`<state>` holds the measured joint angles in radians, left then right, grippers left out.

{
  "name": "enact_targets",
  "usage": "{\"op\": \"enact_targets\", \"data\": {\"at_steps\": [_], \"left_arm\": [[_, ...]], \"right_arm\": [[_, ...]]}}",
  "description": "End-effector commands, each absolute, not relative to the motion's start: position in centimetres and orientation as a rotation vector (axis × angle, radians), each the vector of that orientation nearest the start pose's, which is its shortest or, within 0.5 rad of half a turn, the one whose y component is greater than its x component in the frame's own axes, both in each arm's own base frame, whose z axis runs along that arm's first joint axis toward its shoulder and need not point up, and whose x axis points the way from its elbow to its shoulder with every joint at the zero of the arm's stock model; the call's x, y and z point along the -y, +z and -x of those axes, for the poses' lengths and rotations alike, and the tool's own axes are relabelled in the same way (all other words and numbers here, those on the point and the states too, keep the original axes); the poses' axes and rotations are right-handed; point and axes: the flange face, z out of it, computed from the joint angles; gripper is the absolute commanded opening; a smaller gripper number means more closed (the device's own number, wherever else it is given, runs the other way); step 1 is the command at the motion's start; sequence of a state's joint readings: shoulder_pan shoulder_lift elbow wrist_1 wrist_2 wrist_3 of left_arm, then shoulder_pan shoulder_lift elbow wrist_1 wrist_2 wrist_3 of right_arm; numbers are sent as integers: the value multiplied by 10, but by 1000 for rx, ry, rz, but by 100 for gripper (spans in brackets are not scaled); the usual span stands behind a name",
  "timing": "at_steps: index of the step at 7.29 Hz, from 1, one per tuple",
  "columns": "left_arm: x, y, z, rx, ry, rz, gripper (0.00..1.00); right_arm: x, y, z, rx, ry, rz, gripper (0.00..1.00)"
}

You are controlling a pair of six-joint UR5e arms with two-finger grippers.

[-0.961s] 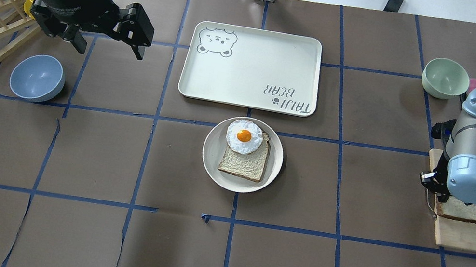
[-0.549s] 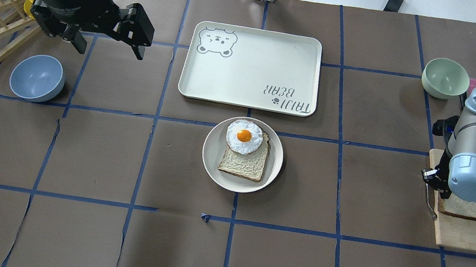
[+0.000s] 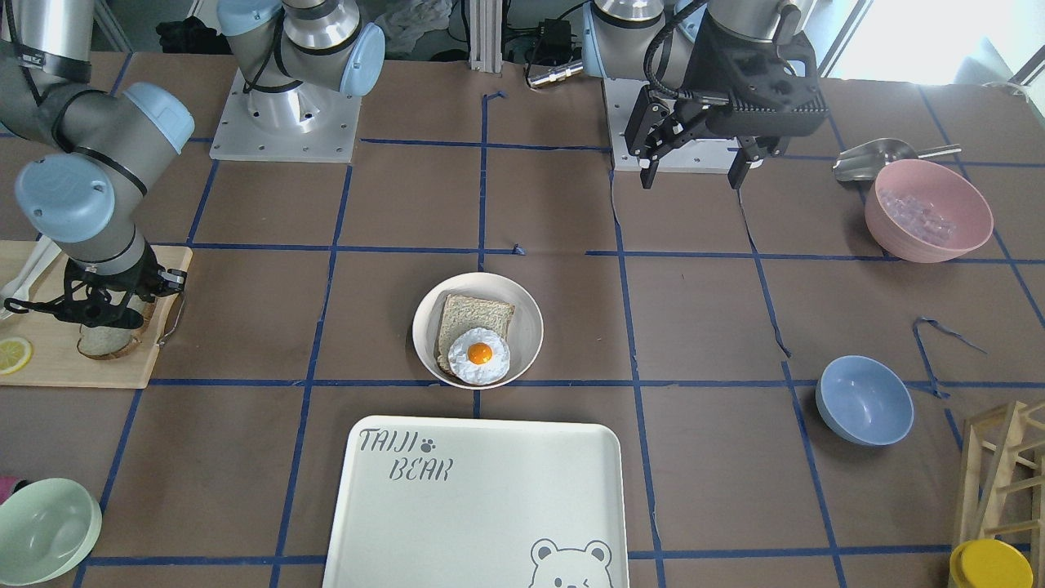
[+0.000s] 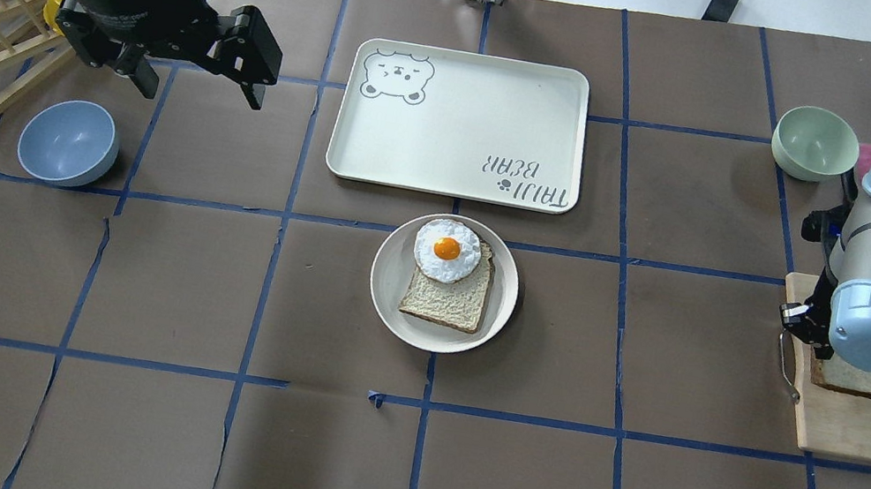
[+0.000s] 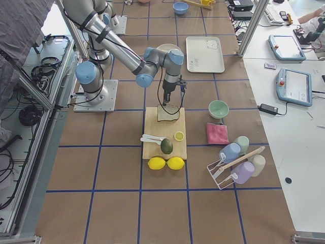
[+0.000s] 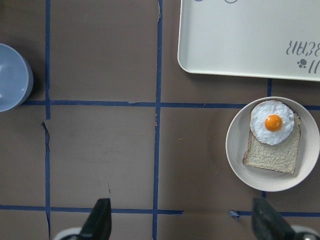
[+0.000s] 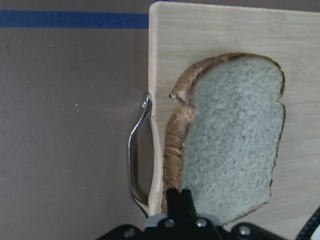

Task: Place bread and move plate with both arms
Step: 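Lower the right gripper and pinch the bread slice's edge, then lift the bread slice with the right gripper and carry it over the plate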

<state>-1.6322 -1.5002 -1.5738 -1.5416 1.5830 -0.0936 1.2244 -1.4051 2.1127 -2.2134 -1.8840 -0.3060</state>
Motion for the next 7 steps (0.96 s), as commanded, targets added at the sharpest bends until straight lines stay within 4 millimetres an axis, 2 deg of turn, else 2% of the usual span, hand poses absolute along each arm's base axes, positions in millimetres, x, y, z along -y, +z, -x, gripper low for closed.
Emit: {"op": "enact_targets", "data": {"at_steps": [1, 3, 4, 5, 6, 7], "left_arm": [[461, 523, 161, -3133, -153, 51, 100], [461, 524, 161, -3133, -155, 51, 100], [461, 524, 161, -3133, -155, 51, 100], [461, 524, 161, -3133, -155, 51, 100], [461, 523, 161, -3133, -153, 51, 100], [461, 523, 160, -3131, -153, 51, 100]], "right_arm": [[456, 260, 37, -3433, 257, -65, 0], [451, 288, -1, -3462, 262, -64, 0], [458, 312, -27, -3468, 275, -76, 0], [468, 342, -76, -3484, 262, -80, 0], [470, 368, -133, -3493, 204, -53, 0], [474, 367, -180, -3495, 165, 29, 0]]}}
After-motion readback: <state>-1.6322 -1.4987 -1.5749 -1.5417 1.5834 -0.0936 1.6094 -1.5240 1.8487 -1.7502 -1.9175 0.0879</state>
